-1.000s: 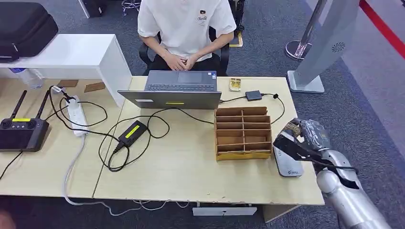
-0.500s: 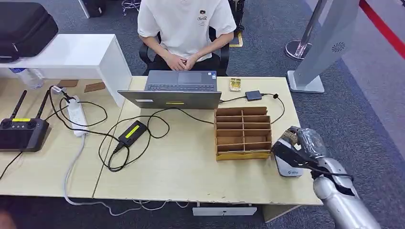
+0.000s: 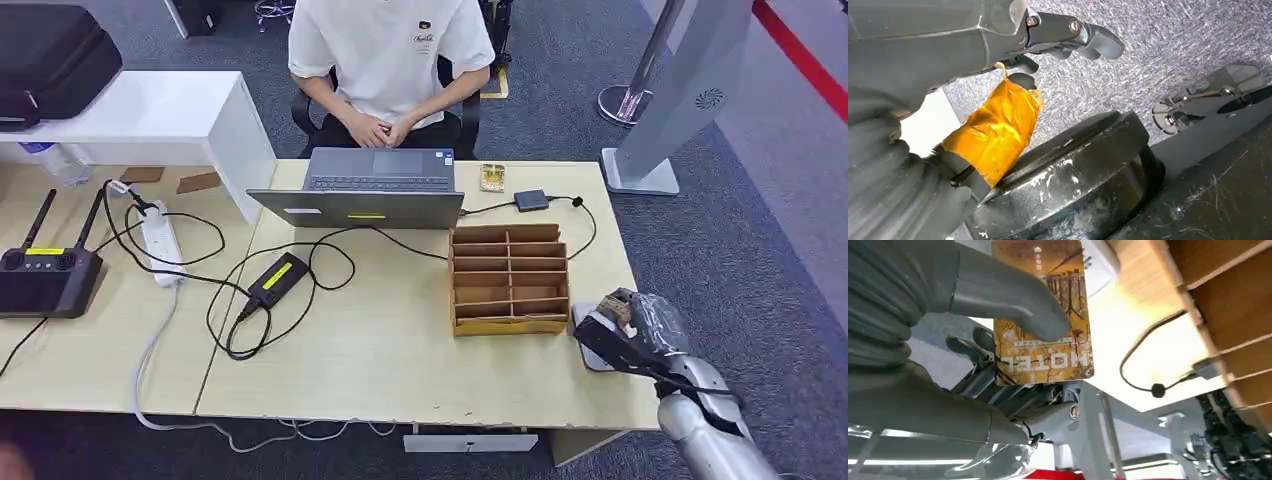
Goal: Pass the card to the sensor for recognition and then transmit it.
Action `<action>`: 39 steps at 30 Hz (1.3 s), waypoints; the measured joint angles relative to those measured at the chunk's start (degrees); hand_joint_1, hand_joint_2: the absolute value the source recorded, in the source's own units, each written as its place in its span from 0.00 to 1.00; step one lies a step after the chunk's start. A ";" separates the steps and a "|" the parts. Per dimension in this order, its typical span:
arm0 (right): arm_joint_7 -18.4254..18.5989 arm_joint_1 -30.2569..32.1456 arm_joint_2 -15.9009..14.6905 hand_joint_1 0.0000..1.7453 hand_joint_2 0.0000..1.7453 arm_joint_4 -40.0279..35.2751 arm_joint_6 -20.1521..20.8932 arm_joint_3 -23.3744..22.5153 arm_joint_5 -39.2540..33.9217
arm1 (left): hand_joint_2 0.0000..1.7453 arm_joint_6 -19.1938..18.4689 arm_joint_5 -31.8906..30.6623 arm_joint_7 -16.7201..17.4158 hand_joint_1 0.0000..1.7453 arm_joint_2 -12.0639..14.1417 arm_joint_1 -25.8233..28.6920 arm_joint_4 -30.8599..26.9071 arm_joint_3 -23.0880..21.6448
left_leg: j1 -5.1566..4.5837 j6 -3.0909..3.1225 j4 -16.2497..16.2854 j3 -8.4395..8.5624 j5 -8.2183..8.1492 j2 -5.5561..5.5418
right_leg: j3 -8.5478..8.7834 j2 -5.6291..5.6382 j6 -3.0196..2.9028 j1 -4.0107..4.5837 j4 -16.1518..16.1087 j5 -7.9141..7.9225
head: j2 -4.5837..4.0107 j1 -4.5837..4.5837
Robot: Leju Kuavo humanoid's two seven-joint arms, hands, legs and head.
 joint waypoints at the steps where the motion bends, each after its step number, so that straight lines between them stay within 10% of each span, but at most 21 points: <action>1: -0.15 0.41 0.02 1.00 1.00 0.07 -0.13 -0.26 0.00 | 1.00 0.07 -0.04 0.07 0.00 0.00 -0.01 0.00 -0.02 | 0.00 0.01 0.00 0.00 -0.01 0.00 | 0.00 0.00 -0.01 0.00 0.00 -0.01 | 0.00 -0.02; 19: 1.11 -1.14 -0.99 1.00 1.00 -6.45 5.64 -3.50 2.64 | 1.00 0.72 -0.50 0.24 0.00 0.13 -0.20 0.02 -1.99 | -0.04 0.02 0.01 0.10 -0.01 0.04 | 0.15 0.03 0.00 -0.04 0.01 0.00 | 0.00 0.00; 29: 5.36 -21.88 -3.39 1.00 1.00 -9.56 13.51 2.70 -0.68 | 1.00 0.52 -1.22 0.07 0.00 0.33 -0.47 0.02 -4.22 | -0.05 -0.01 -0.01 0.03 0.07 0.10 | 0.11 0.09 0.01 -0.05 0.13 0.06 | 0.00 0.00; 39: 10.62 -43.43 8.05 1.00 1.00 6.54 9.46 14.56 1.92 | 1.00 0.07 -2.97 0.07 0.00 0.48 -1.35 0.04 -8.22 | 0.03 -0.11 -0.01 0.11 0.18 0.15 | 0.04 0.16 -0.06 0.02 0.17 0.10 | 0.00 0.00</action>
